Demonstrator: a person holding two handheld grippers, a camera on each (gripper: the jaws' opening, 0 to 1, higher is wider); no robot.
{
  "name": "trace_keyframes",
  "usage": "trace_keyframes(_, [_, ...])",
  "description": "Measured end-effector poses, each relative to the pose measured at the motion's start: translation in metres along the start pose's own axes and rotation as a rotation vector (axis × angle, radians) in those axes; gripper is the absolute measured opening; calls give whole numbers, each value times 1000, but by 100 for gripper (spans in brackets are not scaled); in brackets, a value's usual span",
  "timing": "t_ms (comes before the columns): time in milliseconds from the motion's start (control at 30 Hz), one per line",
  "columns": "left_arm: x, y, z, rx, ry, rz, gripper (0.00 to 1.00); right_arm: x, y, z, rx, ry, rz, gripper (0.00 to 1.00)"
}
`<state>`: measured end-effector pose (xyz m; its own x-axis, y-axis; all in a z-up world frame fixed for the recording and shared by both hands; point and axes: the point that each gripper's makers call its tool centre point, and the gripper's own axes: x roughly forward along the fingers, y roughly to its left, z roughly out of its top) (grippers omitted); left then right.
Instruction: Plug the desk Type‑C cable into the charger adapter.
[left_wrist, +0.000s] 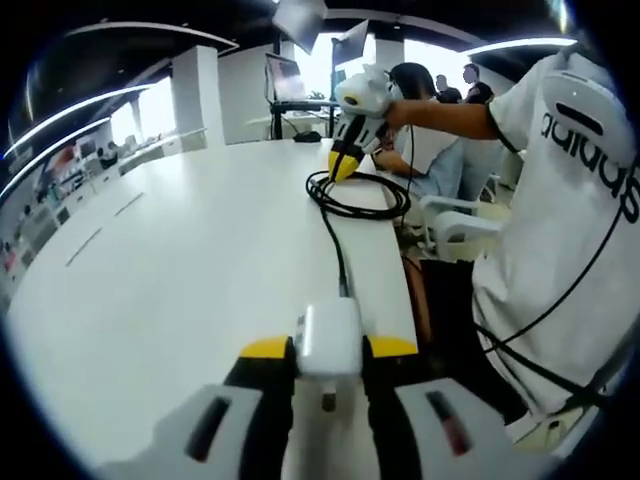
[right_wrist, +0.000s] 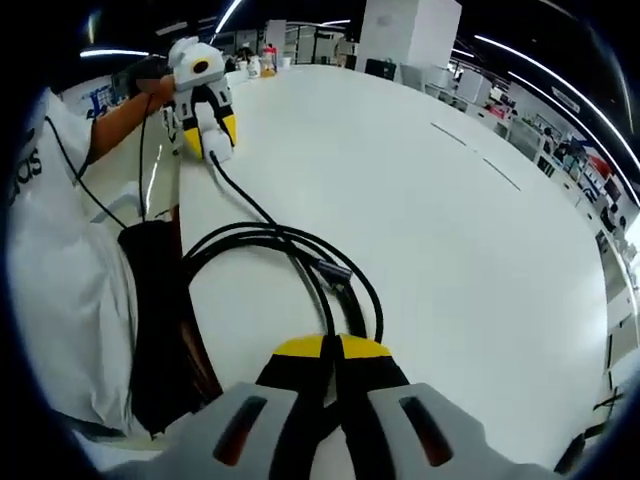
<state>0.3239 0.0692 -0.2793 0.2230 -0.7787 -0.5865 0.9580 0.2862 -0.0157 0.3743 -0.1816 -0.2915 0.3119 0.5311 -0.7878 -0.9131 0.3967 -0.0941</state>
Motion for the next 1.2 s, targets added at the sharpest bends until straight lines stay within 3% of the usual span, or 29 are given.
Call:
trace_keyframes(667, [12, 49, 10, 14, 1, 58, 25, 16, -45, 14, 30, -38, -83, 2])
trace_keyframes(1200, [15, 111, 16, -50, -30, 133, 25, 34, -86, 29, 83, -75, -131, 2])
